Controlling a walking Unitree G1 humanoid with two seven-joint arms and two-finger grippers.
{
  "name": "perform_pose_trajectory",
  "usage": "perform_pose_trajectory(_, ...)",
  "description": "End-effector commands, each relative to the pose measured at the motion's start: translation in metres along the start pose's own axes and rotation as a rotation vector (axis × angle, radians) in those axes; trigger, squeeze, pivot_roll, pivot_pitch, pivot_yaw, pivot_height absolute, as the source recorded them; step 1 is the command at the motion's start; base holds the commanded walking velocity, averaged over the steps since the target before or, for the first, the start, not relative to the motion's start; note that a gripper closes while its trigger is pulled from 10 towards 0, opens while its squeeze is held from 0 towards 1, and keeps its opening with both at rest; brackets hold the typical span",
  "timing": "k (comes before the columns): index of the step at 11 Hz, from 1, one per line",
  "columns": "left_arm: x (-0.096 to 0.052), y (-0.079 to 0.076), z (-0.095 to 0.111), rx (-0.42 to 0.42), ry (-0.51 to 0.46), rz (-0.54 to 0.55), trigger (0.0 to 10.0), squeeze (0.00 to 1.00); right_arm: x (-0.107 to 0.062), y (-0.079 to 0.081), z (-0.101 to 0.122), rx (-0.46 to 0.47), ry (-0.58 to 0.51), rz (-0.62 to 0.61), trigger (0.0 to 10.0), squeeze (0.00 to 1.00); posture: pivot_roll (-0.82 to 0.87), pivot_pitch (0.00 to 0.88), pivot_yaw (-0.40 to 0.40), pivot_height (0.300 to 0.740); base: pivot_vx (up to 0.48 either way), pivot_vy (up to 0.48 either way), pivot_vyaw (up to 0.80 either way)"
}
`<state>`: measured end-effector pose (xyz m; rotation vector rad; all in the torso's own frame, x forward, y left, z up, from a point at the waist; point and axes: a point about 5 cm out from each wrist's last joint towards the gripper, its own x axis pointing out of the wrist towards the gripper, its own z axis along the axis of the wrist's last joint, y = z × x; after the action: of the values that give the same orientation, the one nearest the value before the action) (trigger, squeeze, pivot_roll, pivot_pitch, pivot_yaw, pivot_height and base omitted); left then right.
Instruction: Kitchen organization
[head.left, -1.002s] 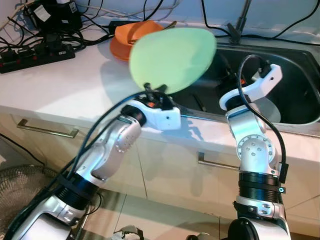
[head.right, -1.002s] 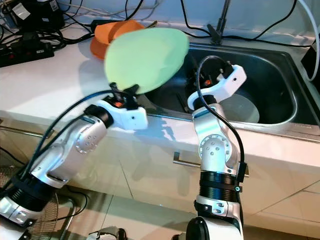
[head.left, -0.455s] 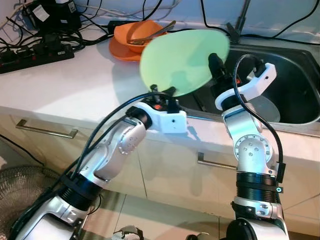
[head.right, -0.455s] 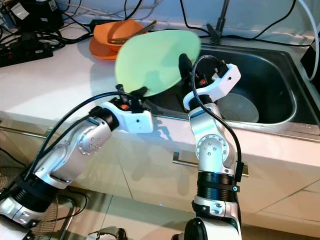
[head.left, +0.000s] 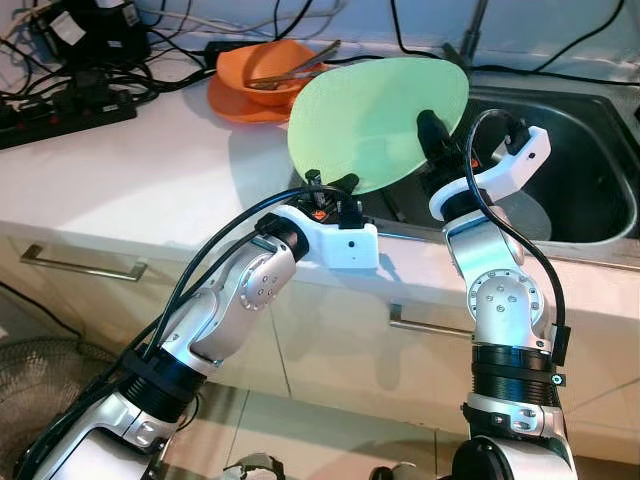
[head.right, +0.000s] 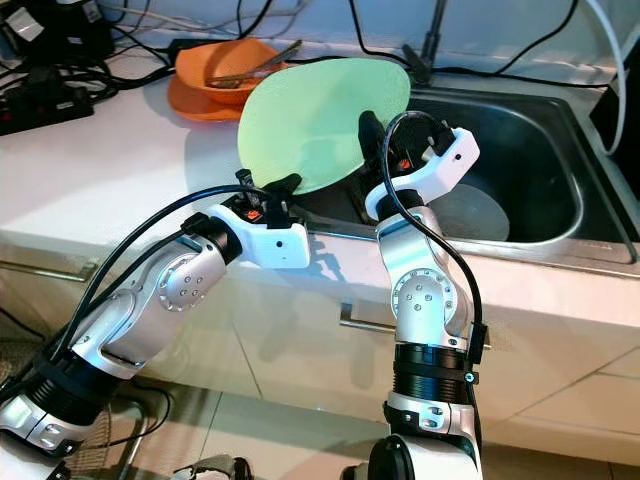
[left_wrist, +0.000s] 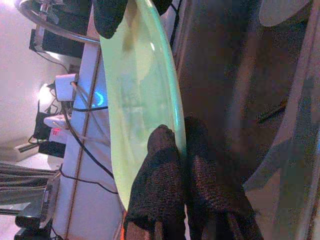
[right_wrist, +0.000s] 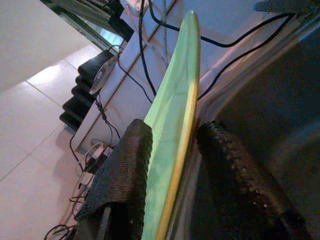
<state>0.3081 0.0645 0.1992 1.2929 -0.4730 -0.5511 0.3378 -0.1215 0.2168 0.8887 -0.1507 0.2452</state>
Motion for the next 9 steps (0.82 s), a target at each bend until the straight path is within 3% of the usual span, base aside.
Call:
perform_pose_trajectory(1, -0.0006, 0.0109, 0.0048, 0.024, -0.027, 0.043, 10.0, 0.0, 0.0015, 0.0038, -0.0037, 0.014, 0.019, 0.01, 0.0, 0.0, 0.04, 0.089, 0.028, 0.74, 0.0, 0.0, 0.0)
perform_pose_trajectory(8, -0.0006, 0.0142, 0.0021, 0.038, -0.014, 0.066, 10.0, 0.0, 0.0017, 0.0046, -0.0086, 0.091, 0.046, 0.021, 0.0, 0.0, 0.04, 0.089, 0.028, 0.74, 0.0, 0.0, 0.0)
perform_pose_trajectory(9, -0.0008, 0.0149, 0.0011, 0.038, -0.011, 0.071, 10.0, 0.24, 0.002, 0.005, -0.0079, 0.099, 0.044, 0.026, 0.0, 0.0, 0.04, 0.088, 0.028, 0.74, 0.0, 0.0, 0.0)
